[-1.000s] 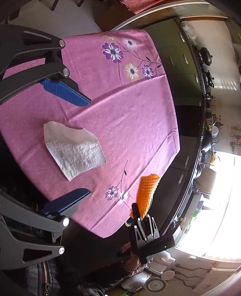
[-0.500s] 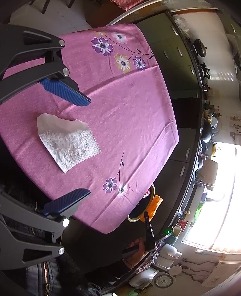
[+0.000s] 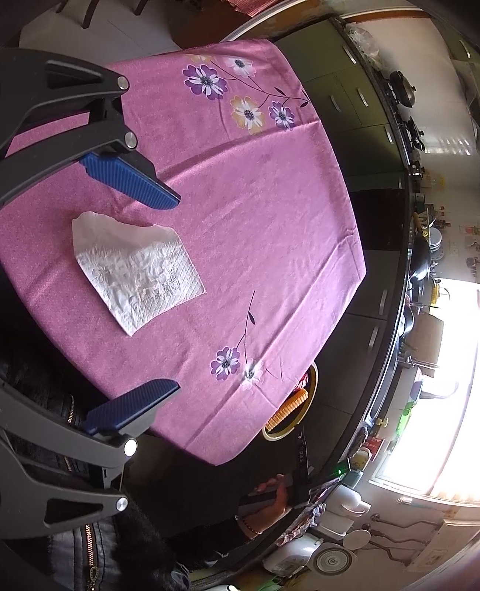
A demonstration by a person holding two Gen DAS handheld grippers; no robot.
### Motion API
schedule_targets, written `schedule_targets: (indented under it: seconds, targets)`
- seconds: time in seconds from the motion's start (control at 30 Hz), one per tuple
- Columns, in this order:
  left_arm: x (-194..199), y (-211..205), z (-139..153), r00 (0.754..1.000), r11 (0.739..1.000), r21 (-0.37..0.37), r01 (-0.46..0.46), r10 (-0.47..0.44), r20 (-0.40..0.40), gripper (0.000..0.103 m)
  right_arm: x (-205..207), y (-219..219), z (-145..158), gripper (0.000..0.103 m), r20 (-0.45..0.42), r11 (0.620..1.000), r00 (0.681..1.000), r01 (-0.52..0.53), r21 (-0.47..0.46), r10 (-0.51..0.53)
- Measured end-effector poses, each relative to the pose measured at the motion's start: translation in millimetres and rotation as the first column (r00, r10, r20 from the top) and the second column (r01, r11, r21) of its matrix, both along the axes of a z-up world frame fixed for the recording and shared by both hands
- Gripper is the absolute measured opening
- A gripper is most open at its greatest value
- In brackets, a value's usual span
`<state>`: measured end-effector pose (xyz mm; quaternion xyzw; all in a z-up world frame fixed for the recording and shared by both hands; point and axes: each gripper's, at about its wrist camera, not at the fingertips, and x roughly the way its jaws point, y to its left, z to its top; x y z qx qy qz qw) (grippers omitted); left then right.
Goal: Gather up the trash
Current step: 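Carry the foam sleeve over the bin with the right gripper and release, then grasp the white tissue with the left gripper and lift it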
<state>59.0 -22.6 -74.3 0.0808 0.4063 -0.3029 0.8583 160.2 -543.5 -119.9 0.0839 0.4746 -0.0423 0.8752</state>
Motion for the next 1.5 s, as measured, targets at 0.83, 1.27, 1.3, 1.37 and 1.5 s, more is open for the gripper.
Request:
schedule_targets:
  seconds: [0.83, 1.27, 1.3, 1.37, 1.5]
  targets:
    - [23.3, -23.0, -56.2, 0.975, 0.979, 0.137, -0.151, 0.170, -0.146, 0.089, -25.1, 66.9, 6.1, 0.077, 0.099, 0.975, 0.983, -0.169, 0.141, 0.156]
    - [24.4, -22.2, -75.0, 0.966, 0.977, 0.157, -0.146, 0.175, -0.189, 0.055, -23.3, 71.1, -2.4, 0.079, 0.088, 0.970, 0.981, -0.185, 0.160, 0.173]
    - [24.3, -22.3, -75.9, 0.966, 0.977, 0.159, -0.145, 0.174, -0.190, 0.052, -23.0, 71.5, -2.5, 0.079, 0.088, 0.969, 0.981, -0.186, 0.160, 0.174]
    - [24.5, -21.0, -77.6, 0.965, 0.976, 0.157, -0.150, 0.179, -0.194, 0.045, -22.3, 72.1, -3.2, 0.079, 0.089, 0.969, 0.981, -0.188, 0.162, 0.175]
    - [27.0, -14.5, -80.8, 0.958, 0.971, 0.161, -0.180, 0.210, -0.196, 0.024, -21.6, 74.1, -4.4, 0.079, 0.088, 0.968, 0.980, -0.192, 0.164, 0.180]
